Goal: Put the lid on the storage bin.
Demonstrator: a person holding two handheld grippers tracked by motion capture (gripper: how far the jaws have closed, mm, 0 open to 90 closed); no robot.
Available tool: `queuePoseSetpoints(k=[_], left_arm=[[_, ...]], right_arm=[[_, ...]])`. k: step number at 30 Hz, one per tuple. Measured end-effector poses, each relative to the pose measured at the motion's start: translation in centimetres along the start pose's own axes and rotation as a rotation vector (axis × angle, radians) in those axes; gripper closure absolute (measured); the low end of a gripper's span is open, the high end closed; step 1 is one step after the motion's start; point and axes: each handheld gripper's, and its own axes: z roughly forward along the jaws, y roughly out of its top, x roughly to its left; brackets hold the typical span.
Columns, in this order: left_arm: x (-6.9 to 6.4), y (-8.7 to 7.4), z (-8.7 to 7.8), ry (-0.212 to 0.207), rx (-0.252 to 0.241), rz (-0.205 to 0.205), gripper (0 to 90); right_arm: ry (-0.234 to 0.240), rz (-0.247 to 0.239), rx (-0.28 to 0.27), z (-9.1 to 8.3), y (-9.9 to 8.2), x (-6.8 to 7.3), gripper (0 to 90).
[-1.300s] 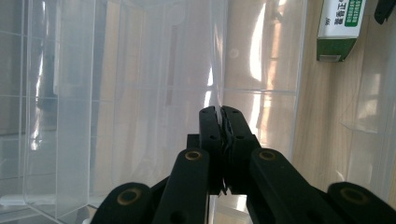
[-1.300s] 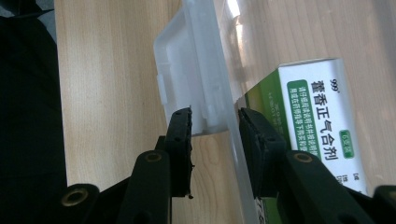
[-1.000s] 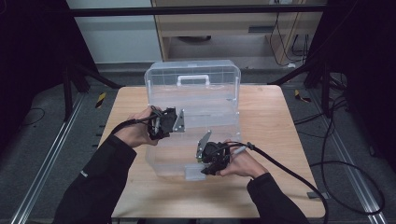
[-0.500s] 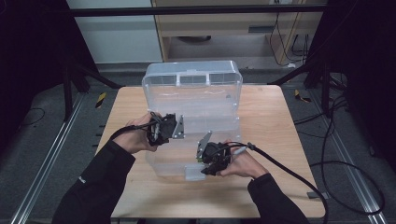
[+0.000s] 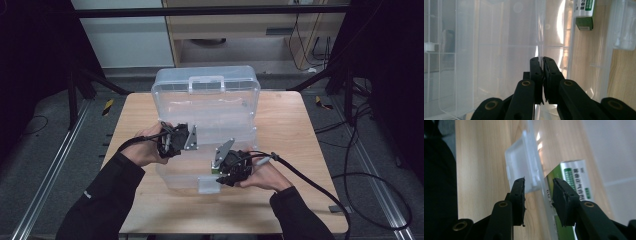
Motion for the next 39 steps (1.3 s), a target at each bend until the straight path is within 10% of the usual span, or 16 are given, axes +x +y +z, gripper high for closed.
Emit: queuePoseSetpoints(k=[23, 39], left_arm=[[-0.4, 0.1, 0.0, 0.02, 0.007, -0.017, 84.6], [-0.7, 0.1, 0.0, 0.029, 0.008, -0.014, 84.1]], right_arm=[[-0.185, 0.224, -0.373, -7.4, -3.6, -0.8, 80.2], [-0.36, 0.471, -0.537, -9.1, -4.4, -5.5, 86.9]])
